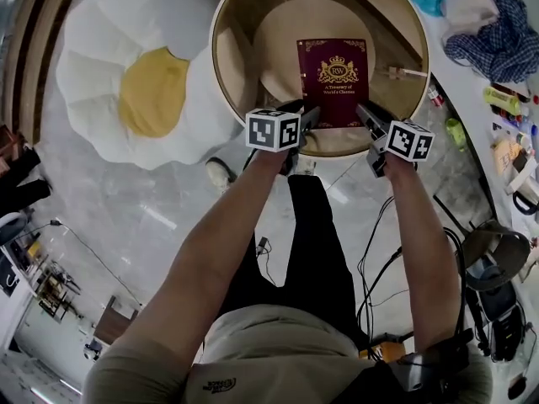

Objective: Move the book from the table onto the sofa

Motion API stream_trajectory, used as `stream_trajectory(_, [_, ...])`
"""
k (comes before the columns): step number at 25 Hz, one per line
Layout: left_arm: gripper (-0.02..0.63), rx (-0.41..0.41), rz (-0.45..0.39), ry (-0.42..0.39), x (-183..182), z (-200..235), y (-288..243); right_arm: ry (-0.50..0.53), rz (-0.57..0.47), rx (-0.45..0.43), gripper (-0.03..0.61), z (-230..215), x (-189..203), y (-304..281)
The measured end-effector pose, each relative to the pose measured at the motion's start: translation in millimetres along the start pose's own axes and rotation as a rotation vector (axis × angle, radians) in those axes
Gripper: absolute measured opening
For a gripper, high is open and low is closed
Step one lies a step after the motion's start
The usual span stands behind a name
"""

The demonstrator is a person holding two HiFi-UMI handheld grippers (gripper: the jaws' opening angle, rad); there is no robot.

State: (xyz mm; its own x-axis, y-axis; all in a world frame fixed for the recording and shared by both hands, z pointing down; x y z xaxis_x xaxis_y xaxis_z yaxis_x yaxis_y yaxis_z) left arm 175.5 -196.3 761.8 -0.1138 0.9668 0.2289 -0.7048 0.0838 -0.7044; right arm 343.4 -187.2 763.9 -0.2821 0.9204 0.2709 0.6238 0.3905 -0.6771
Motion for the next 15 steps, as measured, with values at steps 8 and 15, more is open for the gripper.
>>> stream_trajectory(8, [0.189,0.023,-0.021,0.004,-4.9,6.7,1.1,0.036,0.014,0.016,0.117,8.2,3.8,0.9])
stream_trajectory(15, [0.189,-0.006,-0.073,-0.009,-1.2,18.5,34.8,0.072,0.035,-0.025,0.110,39.6,10.5,-10.5])
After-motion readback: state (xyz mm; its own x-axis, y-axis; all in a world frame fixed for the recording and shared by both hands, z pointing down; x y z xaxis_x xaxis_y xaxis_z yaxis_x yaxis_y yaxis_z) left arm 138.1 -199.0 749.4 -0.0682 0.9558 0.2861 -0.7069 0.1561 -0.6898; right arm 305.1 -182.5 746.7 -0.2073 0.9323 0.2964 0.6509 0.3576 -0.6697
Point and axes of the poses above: the fingertips, and each gripper's own axes: y backward along the fingers, z to its left, x out of its underside, the point moved 3 cm from there along y, backward along the fingers, and after that the axes turned 5 degrees about z, right-handed, at the moved point
